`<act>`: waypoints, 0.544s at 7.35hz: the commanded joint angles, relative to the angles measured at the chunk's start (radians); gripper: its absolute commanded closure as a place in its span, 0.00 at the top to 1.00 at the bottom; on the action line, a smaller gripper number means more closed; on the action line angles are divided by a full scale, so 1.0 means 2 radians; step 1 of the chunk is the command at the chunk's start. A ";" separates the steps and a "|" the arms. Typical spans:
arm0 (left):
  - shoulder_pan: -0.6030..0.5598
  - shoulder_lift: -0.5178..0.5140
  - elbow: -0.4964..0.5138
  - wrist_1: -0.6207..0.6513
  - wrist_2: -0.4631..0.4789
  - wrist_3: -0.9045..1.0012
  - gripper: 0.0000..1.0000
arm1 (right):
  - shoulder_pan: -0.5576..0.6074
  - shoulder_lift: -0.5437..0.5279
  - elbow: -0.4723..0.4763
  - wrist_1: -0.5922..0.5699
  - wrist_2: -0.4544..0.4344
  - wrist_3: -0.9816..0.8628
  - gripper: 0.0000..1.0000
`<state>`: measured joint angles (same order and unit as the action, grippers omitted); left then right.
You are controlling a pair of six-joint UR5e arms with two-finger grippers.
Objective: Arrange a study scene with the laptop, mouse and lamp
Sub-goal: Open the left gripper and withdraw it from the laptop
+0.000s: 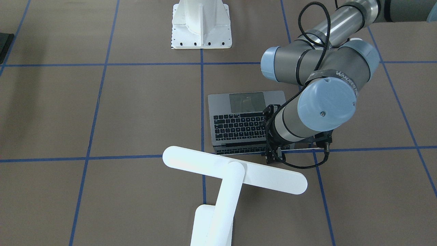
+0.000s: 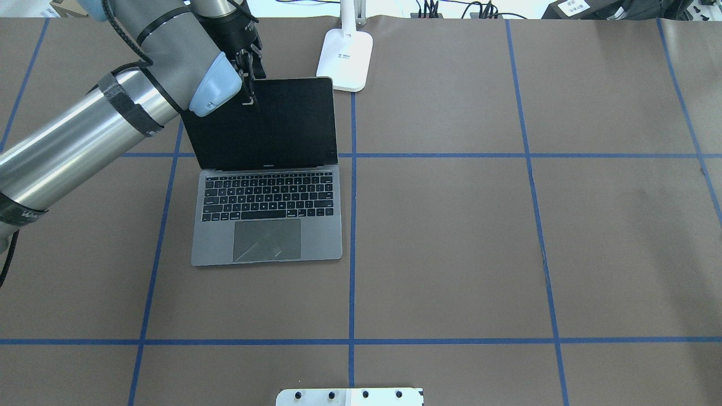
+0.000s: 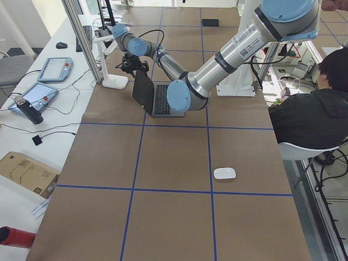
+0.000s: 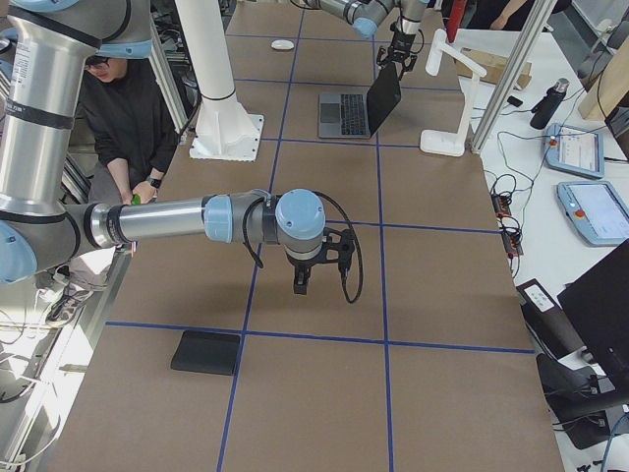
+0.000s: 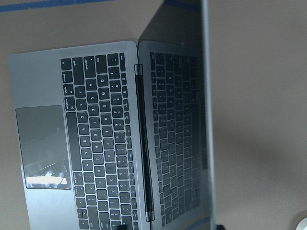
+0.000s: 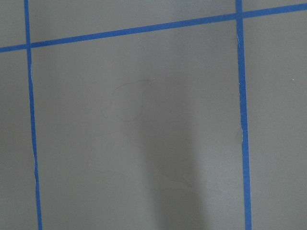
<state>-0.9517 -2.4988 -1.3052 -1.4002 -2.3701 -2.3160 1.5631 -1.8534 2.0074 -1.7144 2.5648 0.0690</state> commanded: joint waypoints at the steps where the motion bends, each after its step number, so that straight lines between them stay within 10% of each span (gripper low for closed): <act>1: -0.012 0.031 -0.065 0.006 0.008 0.000 1.00 | 0.000 0.001 0.002 0.000 -0.001 0.000 0.99; 4: -0.019 0.100 -0.229 0.067 0.022 0.006 1.00 | 0.000 0.002 0.009 0.002 -0.008 -0.005 0.99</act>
<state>-0.9897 -2.3493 -1.6334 -1.3199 -2.3462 -2.3108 1.5631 -1.8503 2.0187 -1.7115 2.5546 0.0639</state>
